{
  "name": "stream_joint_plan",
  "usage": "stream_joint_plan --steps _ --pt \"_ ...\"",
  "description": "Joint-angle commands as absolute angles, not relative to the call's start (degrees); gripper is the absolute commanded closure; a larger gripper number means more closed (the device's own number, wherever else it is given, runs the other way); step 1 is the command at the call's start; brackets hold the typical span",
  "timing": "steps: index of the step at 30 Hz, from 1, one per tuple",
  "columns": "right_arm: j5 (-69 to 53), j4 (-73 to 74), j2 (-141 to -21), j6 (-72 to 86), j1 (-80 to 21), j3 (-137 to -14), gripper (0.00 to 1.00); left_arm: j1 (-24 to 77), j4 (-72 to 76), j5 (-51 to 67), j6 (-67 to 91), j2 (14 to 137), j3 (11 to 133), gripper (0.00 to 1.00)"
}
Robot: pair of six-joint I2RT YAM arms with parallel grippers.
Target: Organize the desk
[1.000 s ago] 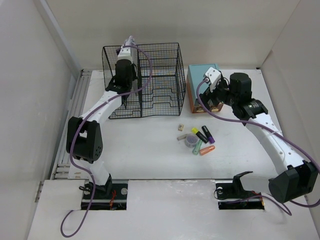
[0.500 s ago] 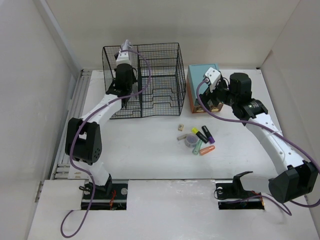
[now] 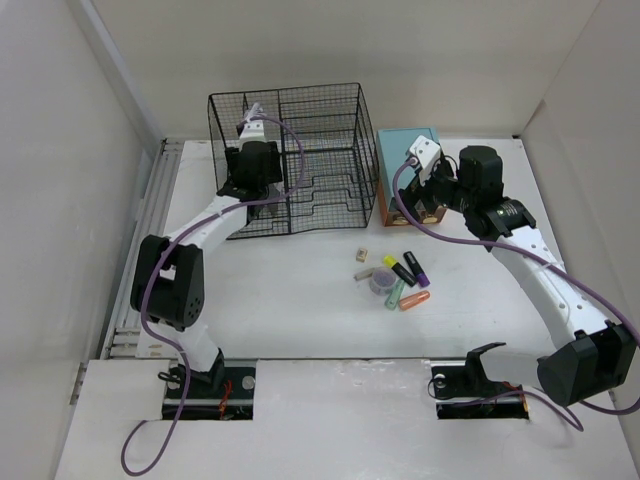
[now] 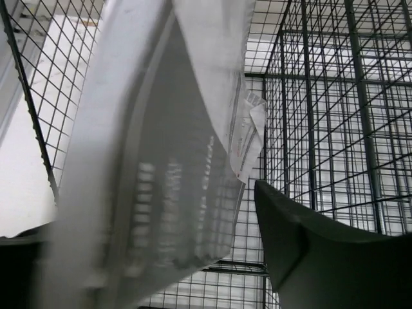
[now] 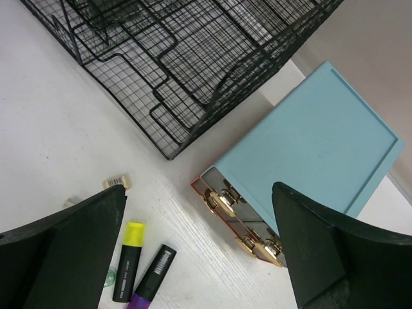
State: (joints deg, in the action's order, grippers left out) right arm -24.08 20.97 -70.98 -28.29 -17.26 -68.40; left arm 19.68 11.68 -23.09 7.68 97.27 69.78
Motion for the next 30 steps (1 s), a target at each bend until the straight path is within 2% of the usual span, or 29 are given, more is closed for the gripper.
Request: stream_joint_plan --steps 1,3,6,17,18,19,20,21,22,23,24,25,27,29,30 --pt "-25.40 19.69 -70.14 -28.65 -16.96 -68.12 0.00 20.57 12.39 -23.03 8.87 95.36 69.87 0.34" --pt "-25.40 19.69 -70.14 -28.65 -16.96 -68.12 0.00 20.57 12.39 -24.08 8.88 94.75 70.49 0.25" --pt "-25.40 20.21 -70.66 -28.65 -16.96 -68.12 0.00 20.57 12.39 -24.70 8.35 93.09 71.98 0.22" --pt "-26.46 20.74 -71.19 -29.18 -16.96 -68.64 0.00 20.04 7.13 -29.17 6.94 86.76 80.33 0.24" --pt "-26.46 20.74 -71.19 -29.18 -16.96 -68.64 0.00 20.04 6.34 -29.18 7.55 85.88 81.12 0.28" --pt "-26.46 20.74 -71.19 -29.18 -16.96 -68.64 0.00 20.04 5.28 -29.88 8.52 84.83 81.12 0.36" --pt "-25.93 20.74 -71.19 -29.18 -16.96 -68.64 0.00 20.04 3.45 -29.88 9.57 82.12 81.82 0.54" --pt "-23.84 20.05 -71.19 -28.48 -16.96 -68.64 0.00 20.04 2.56 -28.66 10.71 80.44 81.83 0.97" --pt "-21.73 18.39 -71.19 -27.43 -16.96 -68.64 0.08 20.04 1.68 -27.43 13.59 78.59 81.04 1.00" --pt "-19.36 17.50 -71.19 -25.07 -16.96 -68.64 0.29 20.04 0.71 -25.68 15.01 74.57 79.38 1.00" --pt "-14.20 16.79 -71.19 -23.57 -16.35 -68.64 0.60 20.04 0.70 -20.97 16.25 72.36 77.89 1.00" --pt "-11.80 15.48 -71.19 -21.73 -14.96 -69.25 1.00 20.04 0.70 -17.96 17.48 70.07 76.13 1.00" --pt "-10.72 15.47 -71.71 -18.29 -12.49 -69.26 1.00 20.04 0.70 -8.15 20.63 63.85 70.61 1.00" --pt "-15.18 17.12 -72.59 -16.79 -8.45 -69.26 1.00 20.57 1.40 -2.66 22.58 60.05 66.47 1.00" --pt "-17.38 18.53 -73.21 -16.18 -7.31 -69.26 1.00 21.44 2.45 -0.46 23.11 56.29 62.09 0.96"
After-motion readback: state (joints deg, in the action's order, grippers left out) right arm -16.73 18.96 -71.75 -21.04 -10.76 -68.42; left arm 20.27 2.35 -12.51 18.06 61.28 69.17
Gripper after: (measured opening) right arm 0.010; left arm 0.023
